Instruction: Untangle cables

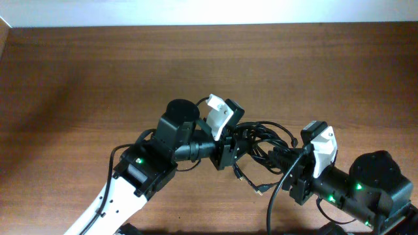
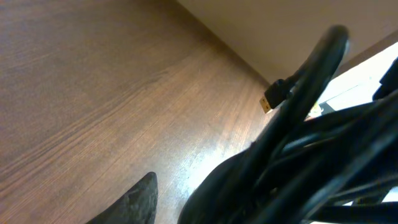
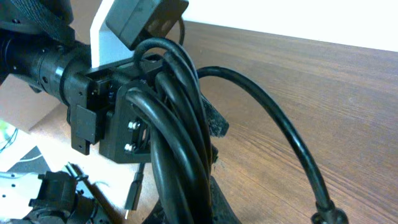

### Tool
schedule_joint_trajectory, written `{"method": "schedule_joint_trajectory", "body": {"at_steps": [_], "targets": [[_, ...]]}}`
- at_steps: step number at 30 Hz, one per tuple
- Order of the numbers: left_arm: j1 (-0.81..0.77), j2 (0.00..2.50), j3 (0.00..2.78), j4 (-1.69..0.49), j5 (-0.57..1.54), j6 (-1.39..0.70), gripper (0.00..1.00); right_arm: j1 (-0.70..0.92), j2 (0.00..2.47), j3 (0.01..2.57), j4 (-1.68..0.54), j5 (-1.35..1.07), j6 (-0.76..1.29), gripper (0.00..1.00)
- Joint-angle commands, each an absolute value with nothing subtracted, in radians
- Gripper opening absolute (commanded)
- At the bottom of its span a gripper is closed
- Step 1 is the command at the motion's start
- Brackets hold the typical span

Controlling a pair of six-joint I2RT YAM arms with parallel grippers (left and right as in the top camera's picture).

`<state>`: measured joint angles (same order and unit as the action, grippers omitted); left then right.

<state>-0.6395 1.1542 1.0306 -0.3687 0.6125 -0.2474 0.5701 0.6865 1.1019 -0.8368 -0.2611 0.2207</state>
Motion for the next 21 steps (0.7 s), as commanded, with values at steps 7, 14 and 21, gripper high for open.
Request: {"method": "schedule_joint_trajectory", "body": {"at_steps": [7,14,21], "targets": [[-0.639,1.164,1.033,-0.374,0.625,-0.155,0.0,0.576,0.671,1.116,-0.827,-0.329,0.215,0.04],[-0.639,1.164,1.033,-0.405,0.445,-0.156,0.0,0.575,0.671,1.116,-0.939,-0.096,0.298,0.82],[-0.642,1.164,1.033,-0.448,0.183,-0.501,0.0,0.576,0.678,1.116,-0.908,-0.139,0.538,0.87]]}}
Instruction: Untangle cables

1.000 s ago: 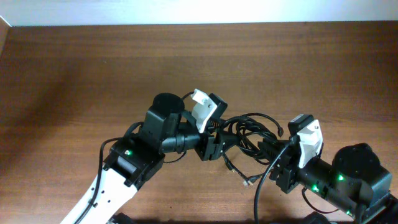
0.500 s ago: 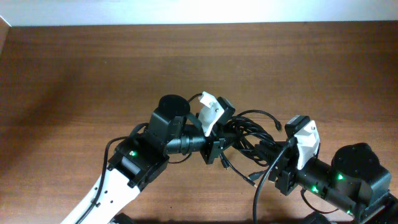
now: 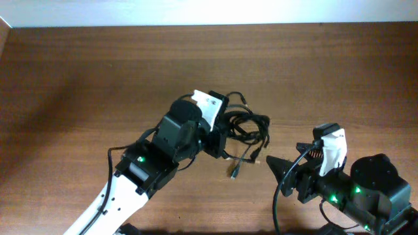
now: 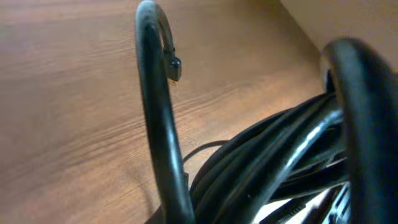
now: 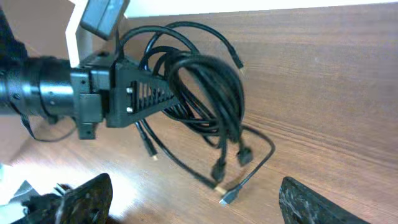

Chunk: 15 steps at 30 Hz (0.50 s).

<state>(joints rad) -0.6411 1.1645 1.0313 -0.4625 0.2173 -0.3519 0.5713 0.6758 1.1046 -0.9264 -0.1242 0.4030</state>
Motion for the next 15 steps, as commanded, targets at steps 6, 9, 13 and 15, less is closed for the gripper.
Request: {"method": "schedule_joint_trajectory", "body": {"at_steps": [6,9,13,15], "targets": [[-0.728,1.164,1.033,-0.405,0.208,-0.5,0.0,0.576,0.739,1.116,-0.787,-0.209,0.768,0.97],[-0.771,1.164,1.033,-0.404,0.208,-0.455,0.0,0.575,0.773,1.116,-0.739,-0.208,0.768,0.83],[-0.788,1.164,1.033,-0.399,0.241,-0.437,0.0,0.575,0.805,1.116,-0.755,-0.121,0.768,0.7],[-0.788,1.164,1.033,-0.374,0.343,-0.361,0.0,0.575,0.814,1.116,-0.755,-0.078,0.768,0.66]]}}
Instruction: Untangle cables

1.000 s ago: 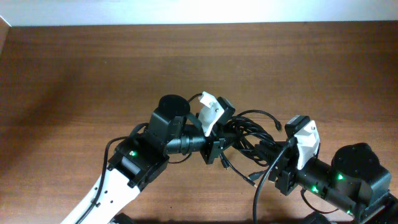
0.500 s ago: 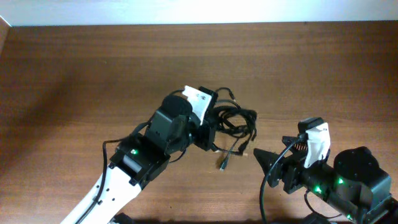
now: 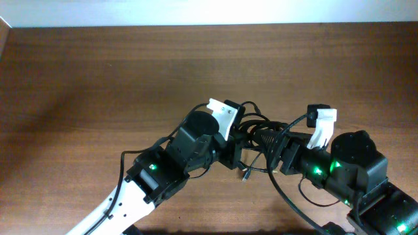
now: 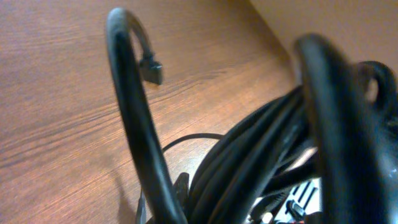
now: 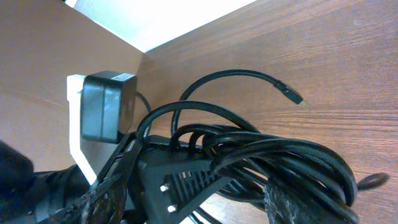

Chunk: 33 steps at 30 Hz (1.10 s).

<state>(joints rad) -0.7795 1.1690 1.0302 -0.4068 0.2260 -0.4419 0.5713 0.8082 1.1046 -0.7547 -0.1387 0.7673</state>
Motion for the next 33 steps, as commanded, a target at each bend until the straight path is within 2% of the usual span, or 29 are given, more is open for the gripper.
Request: {"method": "schedule_joint_trajectory", "body": {"at_steps": [1,2,3,4,6,9,11,15,18,19,21,22,23,25,27,28,33], "targets": [[-0.788,1.164,1.033,-0.362,0.39,-0.334,0.0,0.575,0.821,1.116,-0.755,-0.066,0.768,0.65],[-0.788,1.164,1.033,-0.356,0.43,-0.308,0.0,0.575,0.83,1.116,-0.755,-0.058,0.768,0.65],[-0.788,1.164,1.033,-0.353,0.485,-0.271,0.0,0.575,0.838,1.116,-0.755,-0.046,0.768,0.6],[-0.788,1.164,1.033,-0.353,0.494,-0.271,0.0,0.575,0.844,1.116,-0.755,-0.044,0.768,0.51],[-0.787,1.164,1.033,-0.353,0.494,-0.271,0.0,0.575,0.844,1.116,-0.765,-0.043,0.768,0.41],[-0.787,1.164,1.033,-0.353,0.494,-0.271,0.0,0.575,0.844,1.116,-0.774,-0.04,0.768,0.35],[-0.787,1.164,1.033,-0.353,0.494,-0.271,0.0,0.575,0.844,1.116,-0.774,-0.04,0.767,0.27],[-0.787,1.164,1.033,-0.353,0.495,-0.275,0.0,0.575,0.844,1.116,-0.774,-0.021,0.764,0.04],[-0.787,1.164,1.033,-0.352,0.495,-0.274,0.0,0.575,0.844,1.116,-0.774,-0.02,0.764,0.06],[-0.787,1.164,1.033,-0.353,0.495,-0.274,0.0,0.575,0.844,1.116,-0.775,-0.02,0.764,0.27],[-0.788,1.164,1.033,-0.349,0.532,-0.261,0.0,0.575,0.844,1.116,-0.774,-0.01,0.764,0.4],[-0.788,1.164,1.033,-0.345,0.569,-0.239,0.0,0.575,0.844,1.116,-0.774,-0.007,0.764,0.4],[-0.787,1.164,1.033,-0.344,0.581,-0.237,0.0,0.575,0.844,1.116,-0.777,-0.007,0.764,0.39],[-0.787,1.164,1.033,-0.344,0.581,-0.237,0.0,0.575,0.844,1.116,-0.791,-0.006,0.764,0.32],[-0.787,1.164,1.033,-0.344,0.581,-0.237,0.0,0.575,0.844,1.116,-0.8,-0.006,0.764,0.17],[-0.787,1.164,1.033,-0.344,0.58,-0.237,0.0,0.575,0.844,1.116,-0.8,-0.006,0.764,0.05],[-0.753,1.164,1.033,-0.343,0.549,-0.237,0.0,0.575,0.838,1.116,-0.828,-0.012,0.764,0.04]]}}
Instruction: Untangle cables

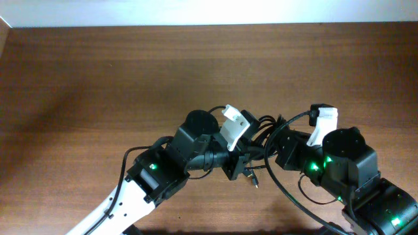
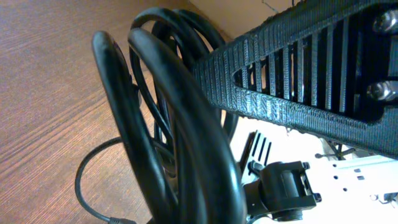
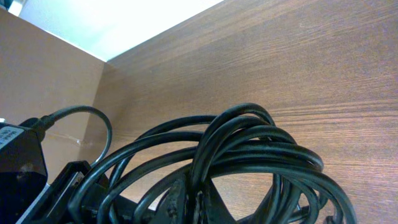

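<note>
A tangle of black cables (image 1: pixel 259 139) hangs between my two grippers at the table's middle. The left gripper (image 1: pixel 239 162) comes in from the left and is shut on the bundle (image 2: pixel 180 124); its own fingers are hidden behind the loops. From the right, my right gripper (image 1: pixel 273 149) reaches in, its fingers (image 3: pixel 186 200) pinched on one loop of the cables (image 3: pixel 249 143). Its ribbed finger (image 2: pixel 292 68) fills the upper right of the left wrist view. A loose plug end (image 1: pixel 254 182) dangles below the bundle.
The brown wooden table (image 1: pixel 98 78) stretches to the left and back. A pale wall (image 1: pixel 209 10) runs along the far edge. The left arm's white camera mount (image 1: pixel 232 123) sits above the bundle. One thin cable (image 2: pixel 87 186) trails on the wood.
The right gripper, then open with its fingers spread around the bundle, is now shut on one loop. The left gripper and the bundle have shifted slightly right and toward the front.
First both grippers were close together at the bundle. Then the right gripper stood back, open, while the left alone held the cables farther back. Then the right was at the bundle again, open, and now it pinches a loop.
</note>
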### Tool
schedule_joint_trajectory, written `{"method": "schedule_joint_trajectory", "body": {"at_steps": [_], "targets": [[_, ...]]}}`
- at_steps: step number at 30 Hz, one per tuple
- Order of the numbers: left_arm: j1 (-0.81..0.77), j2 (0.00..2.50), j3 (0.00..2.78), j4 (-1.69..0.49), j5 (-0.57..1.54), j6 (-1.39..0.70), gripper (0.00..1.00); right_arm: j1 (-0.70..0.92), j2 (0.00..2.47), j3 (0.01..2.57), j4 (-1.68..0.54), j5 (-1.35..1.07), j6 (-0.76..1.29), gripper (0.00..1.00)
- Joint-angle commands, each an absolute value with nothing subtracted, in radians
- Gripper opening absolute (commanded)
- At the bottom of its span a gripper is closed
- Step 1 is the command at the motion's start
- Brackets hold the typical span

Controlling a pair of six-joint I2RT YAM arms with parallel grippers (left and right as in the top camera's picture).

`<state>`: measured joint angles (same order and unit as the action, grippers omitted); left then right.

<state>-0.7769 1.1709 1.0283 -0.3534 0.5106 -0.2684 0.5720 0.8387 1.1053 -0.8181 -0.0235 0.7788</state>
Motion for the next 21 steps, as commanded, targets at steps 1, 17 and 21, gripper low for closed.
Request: {"method": "schedule_joint_trajectory", "body": {"at_steps": [1,17,21], "targets": [[-0.741,1.164,1.033,-0.355,0.517,-0.237,0.0,0.575,0.825,1.117,-0.828,-0.022,0.764,0.04],[-0.662,1.164,1.033,-0.524,0.279,-0.297,0.0,0.575,0.584,1.116,-0.783,-0.033,0.714,0.87],[-0.662,1.164,1.033,-0.481,0.366,-0.298,0.0,0.575,0.584,1.116,-0.865,0.093,0.714,0.95]]}}
